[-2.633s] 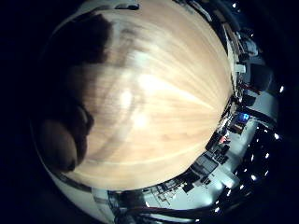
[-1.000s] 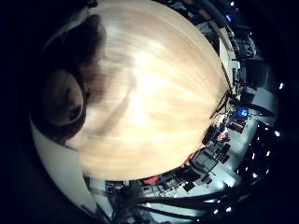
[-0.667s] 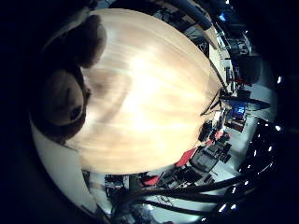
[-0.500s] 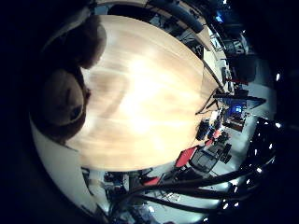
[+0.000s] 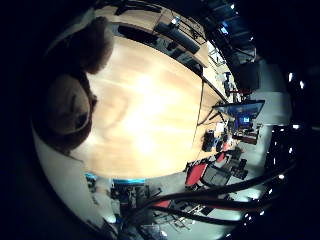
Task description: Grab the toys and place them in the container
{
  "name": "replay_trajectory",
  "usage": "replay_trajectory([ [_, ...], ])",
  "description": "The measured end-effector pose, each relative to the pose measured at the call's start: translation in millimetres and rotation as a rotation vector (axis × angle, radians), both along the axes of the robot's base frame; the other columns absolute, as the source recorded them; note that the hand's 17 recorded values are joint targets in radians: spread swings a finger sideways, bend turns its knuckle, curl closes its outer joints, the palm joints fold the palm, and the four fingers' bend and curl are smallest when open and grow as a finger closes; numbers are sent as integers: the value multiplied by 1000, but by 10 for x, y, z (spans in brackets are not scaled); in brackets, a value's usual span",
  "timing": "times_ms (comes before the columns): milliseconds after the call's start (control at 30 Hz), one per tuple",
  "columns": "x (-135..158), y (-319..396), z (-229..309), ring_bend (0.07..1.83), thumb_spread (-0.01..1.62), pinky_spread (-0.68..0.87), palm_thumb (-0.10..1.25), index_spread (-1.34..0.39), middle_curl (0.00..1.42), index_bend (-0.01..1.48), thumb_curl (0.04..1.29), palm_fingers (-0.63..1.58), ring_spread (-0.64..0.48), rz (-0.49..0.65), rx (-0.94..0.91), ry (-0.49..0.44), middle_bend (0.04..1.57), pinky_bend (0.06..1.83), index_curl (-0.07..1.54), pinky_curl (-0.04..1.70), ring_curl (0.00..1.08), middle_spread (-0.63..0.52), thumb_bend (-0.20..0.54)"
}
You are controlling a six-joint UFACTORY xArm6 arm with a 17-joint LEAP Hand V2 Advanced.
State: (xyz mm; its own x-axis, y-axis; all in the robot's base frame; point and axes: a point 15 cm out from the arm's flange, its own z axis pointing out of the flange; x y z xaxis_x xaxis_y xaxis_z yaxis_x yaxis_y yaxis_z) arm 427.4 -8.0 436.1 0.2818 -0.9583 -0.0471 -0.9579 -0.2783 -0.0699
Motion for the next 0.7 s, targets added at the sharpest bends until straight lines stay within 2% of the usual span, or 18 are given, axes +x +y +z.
replay_trajectory([
  [300,-280,908,-62,1244,917,-487,998,-599,567,345,347,1223,-304,181,3,-7,858,1132,614,489,464,-414,-20],
  [467,-280,1328,-86,1246,919,-492,997,-604,565,339,345,1223,-305,240,6,-44,859,1126,624,489,465,-414,-21],
  [700,-298,1781,-215,1243,919,-494,996,-608,563,330,344,1223,-305,295,9,-38,861,1123,636,491,465,-413,-20],
])
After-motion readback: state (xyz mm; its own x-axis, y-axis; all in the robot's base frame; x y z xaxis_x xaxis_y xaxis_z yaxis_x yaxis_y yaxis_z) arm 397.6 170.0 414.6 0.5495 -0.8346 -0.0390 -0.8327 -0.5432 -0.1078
